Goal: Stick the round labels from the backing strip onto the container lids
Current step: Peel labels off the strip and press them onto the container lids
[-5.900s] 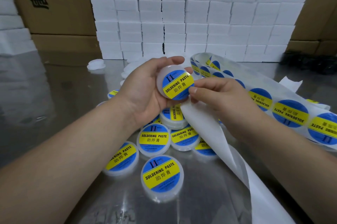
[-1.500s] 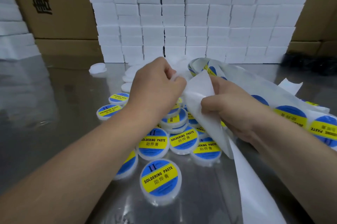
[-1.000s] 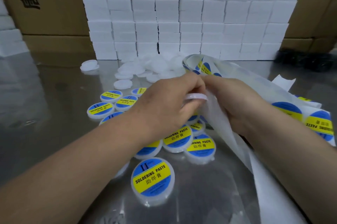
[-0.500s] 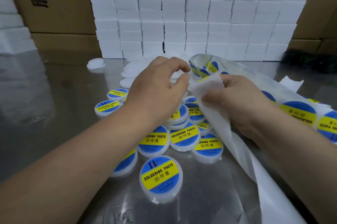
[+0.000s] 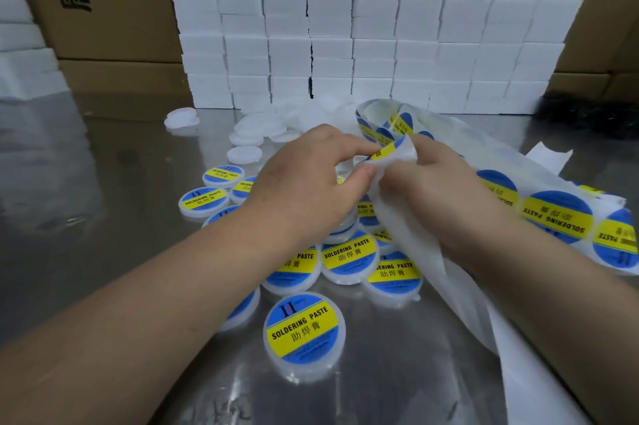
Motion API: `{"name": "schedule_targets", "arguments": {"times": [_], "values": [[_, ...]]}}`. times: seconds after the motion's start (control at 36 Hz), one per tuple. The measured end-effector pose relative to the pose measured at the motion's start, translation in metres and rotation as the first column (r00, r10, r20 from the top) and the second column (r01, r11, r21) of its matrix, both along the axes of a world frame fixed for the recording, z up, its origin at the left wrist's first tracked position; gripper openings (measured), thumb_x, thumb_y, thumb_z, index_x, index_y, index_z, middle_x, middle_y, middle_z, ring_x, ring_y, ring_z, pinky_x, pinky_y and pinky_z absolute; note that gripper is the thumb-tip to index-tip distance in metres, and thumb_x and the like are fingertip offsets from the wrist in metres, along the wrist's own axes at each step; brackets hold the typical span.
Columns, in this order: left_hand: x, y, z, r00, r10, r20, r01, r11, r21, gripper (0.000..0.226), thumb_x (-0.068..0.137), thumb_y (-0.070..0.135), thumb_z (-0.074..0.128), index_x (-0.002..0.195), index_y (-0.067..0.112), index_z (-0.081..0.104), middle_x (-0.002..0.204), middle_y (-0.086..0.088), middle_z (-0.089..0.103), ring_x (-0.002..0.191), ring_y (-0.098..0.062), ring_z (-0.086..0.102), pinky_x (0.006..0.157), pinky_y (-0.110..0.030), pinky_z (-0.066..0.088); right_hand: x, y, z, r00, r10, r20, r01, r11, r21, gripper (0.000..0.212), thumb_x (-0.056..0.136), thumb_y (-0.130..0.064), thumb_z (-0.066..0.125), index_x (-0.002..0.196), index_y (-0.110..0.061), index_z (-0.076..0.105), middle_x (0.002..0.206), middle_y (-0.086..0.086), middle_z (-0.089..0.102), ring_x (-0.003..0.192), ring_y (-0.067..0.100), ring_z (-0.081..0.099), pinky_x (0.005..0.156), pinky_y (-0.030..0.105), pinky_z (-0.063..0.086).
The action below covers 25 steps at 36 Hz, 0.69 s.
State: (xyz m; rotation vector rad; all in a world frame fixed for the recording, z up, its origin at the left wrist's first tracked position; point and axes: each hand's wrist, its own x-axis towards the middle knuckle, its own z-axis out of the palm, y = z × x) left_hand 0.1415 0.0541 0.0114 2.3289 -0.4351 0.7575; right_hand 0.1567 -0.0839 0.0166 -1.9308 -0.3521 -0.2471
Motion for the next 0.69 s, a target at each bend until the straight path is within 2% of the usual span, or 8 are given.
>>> {"name": "schedule_targets", "arguments": {"times": [0.11,0.22,0.36,0.44,0.53,0.56,0.58,0.69], "values": [[0.0,0.001,0.001,1.0,-0.006,0.019,0.006,1.0,-0.024,0.023,0.085,0.035,0.058,0.105,0.031,0.067,0.094,0.015,0.052,0.093,-0.001,0.049,0.079,-0.018,0.036,0.0,0.0,0.001,0.999,0.028,0.03,-0.028,1.0,-0.011,0.013,0.082,-0.012,0.054,0.091,-0.003,0.053,0.081,0.009,0.049,0.076,0.015,0.044,0.068,0.032,0.036],[-0.002,0.002,0.005,0.999,0.02,0.03,-0.018,0.998,-0.056,0.003,0.08,0.04,0.061,0.081,0.042,0.058,0.087,0.016,0.052,0.088,-0.002,0.049,0.076,-0.019,0.035,-0.005,-0.003,0.001,0.991,0.095,0.093,-0.094,0.995,-0.016,0.013,0.083,-0.008,0.053,0.082,-0.014,0.064,0.066,0.006,0.059,0.058,0.007,0.049,0.051,0.02,0.039],[-0.005,0.0,0.008,0.998,0.063,0.018,-0.062,0.998,-0.033,0.016,0.07,0.051,0.061,0.075,0.039,0.052,0.09,0.014,0.053,0.089,-0.004,0.048,0.074,-0.02,0.034,-0.003,-0.002,-0.002,0.985,0.1,0.139,-0.093,0.994,-0.057,0.01,0.081,0.001,0.052,0.072,0.007,0.051,0.057,0.005,0.036,0.053,0.008,0.032,0.044,0.023,0.024],[-0.005,0.001,0.008,0.998,0.063,0.01,-0.063,0.998,-0.025,0.018,0.069,0.051,0.06,0.078,0.036,0.054,0.092,0.011,0.054,0.091,-0.005,0.048,0.073,-0.021,0.034,-0.002,-0.003,-0.003,0.986,0.108,0.13,-0.103,0.994,-0.045,0.012,0.081,0.0,0.054,0.071,0.007,0.056,0.056,0.002,0.037,0.051,0.005,0.032,0.042,0.018,0.027],[-0.005,0.003,0.01,0.999,0.052,0.002,-0.052,0.998,-0.018,0.017,0.069,0.051,0.059,0.079,0.038,0.053,0.091,0.012,0.053,0.092,-0.007,0.049,0.075,-0.023,0.035,-0.002,-0.001,-0.003,0.986,0.126,0.112,-0.124,0.992,-0.018,0.015,0.084,-0.002,0.053,0.077,0.0,0.065,0.063,0.003,0.058,0.068,0.004,0.029,0.049,0.027,0.035],[-0.004,0.004,0.01,0.999,0.047,0.0,-0.047,0.999,-0.016,0.016,0.07,0.05,0.06,0.08,0.039,0.053,0.091,0.012,0.053,0.092,-0.008,0.05,0.075,-0.024,0.037,-0.002,-0.001,-0.003,0.987,0.126,0.1,-0.127,0.992,-0.005,0.019,0.085,-0.002,0.052,0.078,-0.008,0.069,0.068,0.001,0.065,0.104,0.016,0.043,0.053,0.028,0.04],[-0.004,0.005,0.01,0.999,0.044,-0.002,-0.044,0.999,-0.013,0.015,0.071,0.049,0.061,0.08,0.039,0.054,0.092,0.012,0.054,0.093,-0.009,0.051,0.076,-0.024,0.038,-0.002,-0.001,-0.002,0.987,0.138,0.086,-0.138,0.99,0.002,0.027,0.085,-0.002,0.052,0.077,-0.018,0.071,0.069,-0.004,0.068,0.07,0.005,0.061,0.056,0.023,0.044],[-0.001,0.005,0.007,0.999,0.042,0.005,-0.042,0.999,0.032,0.013,0.075,0.044,0.065,0.084,0.036,0.059,0.091,0.012,0.054,0.094,-0.011,0.052,0.079,-0.028,0.041,-0.003,-0.001,0.0,0.987,0.159,0.039,-0.16,0.986,0.035,0.042,0.086,0.0,0.05,0.063,-0.028,0.072,0.064,-0.015,0.065,0.068,-0.008,0.057,0.063,0.006,0.043]]}}
